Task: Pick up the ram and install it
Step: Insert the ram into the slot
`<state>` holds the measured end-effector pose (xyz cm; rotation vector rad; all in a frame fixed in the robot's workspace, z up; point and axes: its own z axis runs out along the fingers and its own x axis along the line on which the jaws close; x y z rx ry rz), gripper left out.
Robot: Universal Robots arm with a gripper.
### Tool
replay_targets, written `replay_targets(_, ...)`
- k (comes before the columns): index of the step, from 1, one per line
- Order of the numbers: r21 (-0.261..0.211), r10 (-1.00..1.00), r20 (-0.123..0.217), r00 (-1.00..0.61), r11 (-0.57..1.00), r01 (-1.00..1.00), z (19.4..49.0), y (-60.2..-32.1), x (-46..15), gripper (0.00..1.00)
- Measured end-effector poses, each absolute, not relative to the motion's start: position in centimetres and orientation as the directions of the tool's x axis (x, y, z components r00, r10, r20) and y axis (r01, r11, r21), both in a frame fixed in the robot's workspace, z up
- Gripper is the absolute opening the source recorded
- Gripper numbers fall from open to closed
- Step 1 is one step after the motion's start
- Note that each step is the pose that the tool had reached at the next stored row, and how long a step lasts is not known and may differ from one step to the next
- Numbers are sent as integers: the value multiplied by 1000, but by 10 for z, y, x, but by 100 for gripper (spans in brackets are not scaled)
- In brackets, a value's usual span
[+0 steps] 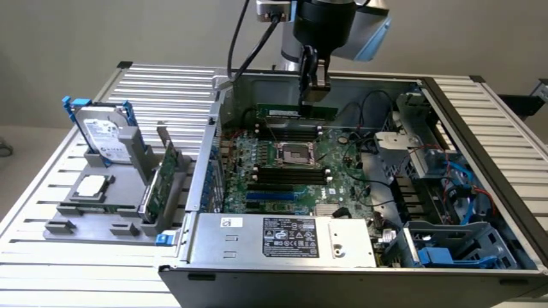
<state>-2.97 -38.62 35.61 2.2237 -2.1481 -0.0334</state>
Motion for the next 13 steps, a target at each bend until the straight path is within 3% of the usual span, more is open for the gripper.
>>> replay_targets(13, 47, -999, 19, 35, -34, -998, 348, -388, -30, 14)
